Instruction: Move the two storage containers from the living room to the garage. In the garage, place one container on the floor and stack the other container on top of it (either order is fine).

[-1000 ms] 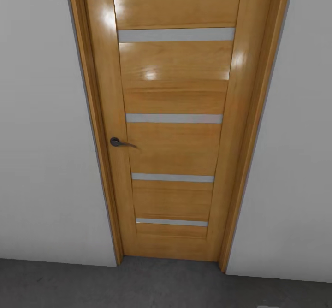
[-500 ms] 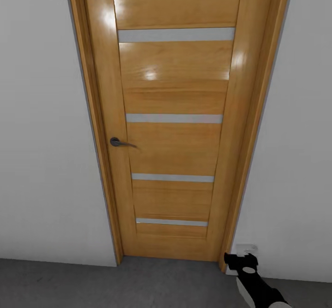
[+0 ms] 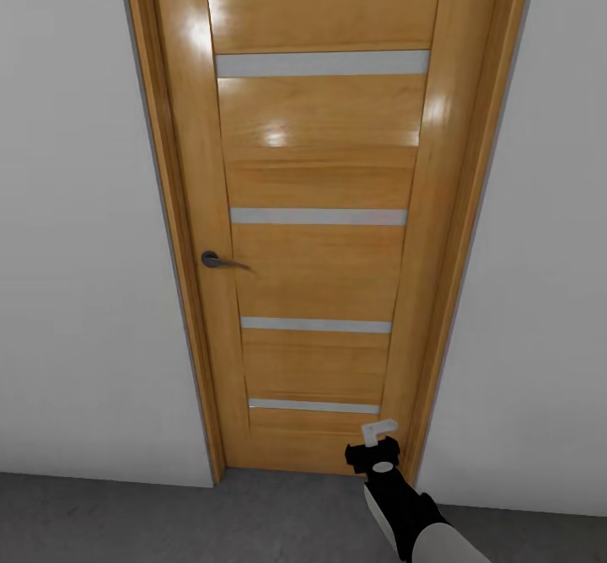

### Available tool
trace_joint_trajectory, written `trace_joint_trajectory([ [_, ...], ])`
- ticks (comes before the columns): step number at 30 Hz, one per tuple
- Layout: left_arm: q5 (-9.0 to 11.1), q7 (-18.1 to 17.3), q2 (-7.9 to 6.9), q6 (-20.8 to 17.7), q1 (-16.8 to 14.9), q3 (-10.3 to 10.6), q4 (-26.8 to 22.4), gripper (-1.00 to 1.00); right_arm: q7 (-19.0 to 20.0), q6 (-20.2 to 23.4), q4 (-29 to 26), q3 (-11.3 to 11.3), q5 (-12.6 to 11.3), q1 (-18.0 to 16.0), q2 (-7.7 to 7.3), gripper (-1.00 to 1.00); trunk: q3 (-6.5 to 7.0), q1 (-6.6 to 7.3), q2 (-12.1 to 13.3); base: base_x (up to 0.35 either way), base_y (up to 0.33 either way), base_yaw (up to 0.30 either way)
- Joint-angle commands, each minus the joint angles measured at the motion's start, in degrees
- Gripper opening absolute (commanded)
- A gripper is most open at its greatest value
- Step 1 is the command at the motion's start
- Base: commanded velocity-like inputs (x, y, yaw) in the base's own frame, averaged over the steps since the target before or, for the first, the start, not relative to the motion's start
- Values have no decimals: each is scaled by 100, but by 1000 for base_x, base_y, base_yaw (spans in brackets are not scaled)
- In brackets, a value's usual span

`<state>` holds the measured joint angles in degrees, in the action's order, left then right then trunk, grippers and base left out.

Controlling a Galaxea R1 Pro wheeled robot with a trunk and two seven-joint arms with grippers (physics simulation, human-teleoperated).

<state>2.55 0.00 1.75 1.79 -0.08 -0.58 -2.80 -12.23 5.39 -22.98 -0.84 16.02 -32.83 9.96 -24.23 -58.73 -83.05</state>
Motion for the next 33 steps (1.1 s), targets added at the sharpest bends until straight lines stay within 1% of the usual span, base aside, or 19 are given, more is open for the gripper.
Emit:
trace_joint_trajectory([
  [1,27,0,1,14,-1,-3,-1,100,-4,41,-9,-8,73,-2,3,100,-6,0,-3,0,0,0],
  [12,27,0,9,14,-1,-8,-1,100,35,-17,-22,-12,128,-4,3,100,-6,0,-3,0,0,0],
  [21,27,0,10,14,-1,-10,-1,100,17,-323,-15,-13,137,-4,3,100,-6,0,-3,0,0,0],
  [33,27,0,10,14,-1,-6,-1,100,-41,-322,-6,-8,156,-4,3,100,-6,0,-3,0,0,0],
])
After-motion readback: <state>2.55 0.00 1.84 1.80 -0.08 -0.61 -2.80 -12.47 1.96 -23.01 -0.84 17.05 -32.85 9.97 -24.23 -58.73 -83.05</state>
